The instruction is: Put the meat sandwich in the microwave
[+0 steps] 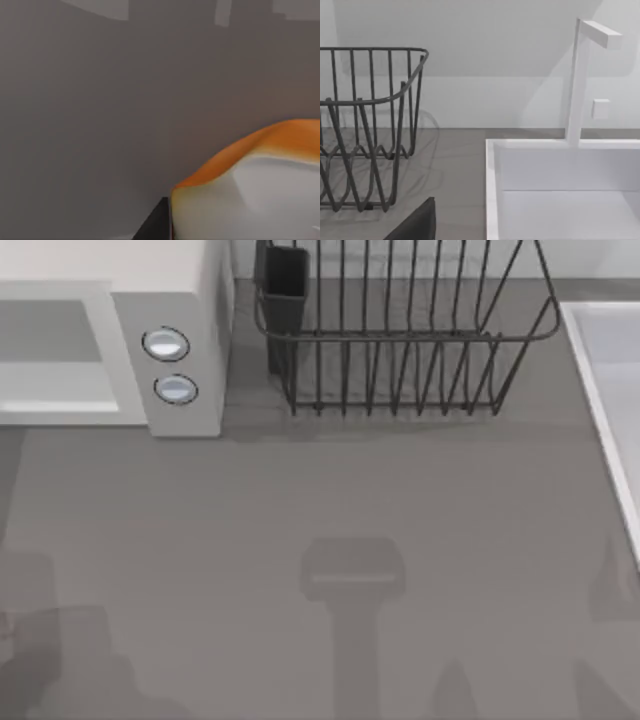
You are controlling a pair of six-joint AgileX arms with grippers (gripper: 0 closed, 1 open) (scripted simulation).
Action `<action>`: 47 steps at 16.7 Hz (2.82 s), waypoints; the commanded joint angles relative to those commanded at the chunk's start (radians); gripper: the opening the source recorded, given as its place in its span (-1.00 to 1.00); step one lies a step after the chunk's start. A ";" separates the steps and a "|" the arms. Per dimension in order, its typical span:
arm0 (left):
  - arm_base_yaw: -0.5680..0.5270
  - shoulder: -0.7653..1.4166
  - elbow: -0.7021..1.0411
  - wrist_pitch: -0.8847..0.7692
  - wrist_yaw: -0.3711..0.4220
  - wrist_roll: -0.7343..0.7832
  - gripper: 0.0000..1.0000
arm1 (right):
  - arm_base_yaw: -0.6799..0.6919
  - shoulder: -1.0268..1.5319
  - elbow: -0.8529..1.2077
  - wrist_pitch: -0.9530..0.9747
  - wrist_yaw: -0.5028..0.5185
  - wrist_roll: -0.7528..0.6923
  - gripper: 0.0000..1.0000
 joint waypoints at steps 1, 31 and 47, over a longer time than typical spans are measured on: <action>0.000 0.000 0.000 0.000 0.000 0.000 -0.51 | 0.000 0.000 0.000 0.000 0.000 0.000 1.00; -0.005 -0.240 0.321 -0.568 -0.001 -0.035 -1.00 | 0.000 0.000 0.000 0.000 0.000 0.000 1.00; -0.105 0.217 0.325 0.571 0.101 -0.811 -1.00 | 0.000 0.000 0.000 0.000 0.000 0.000 1.00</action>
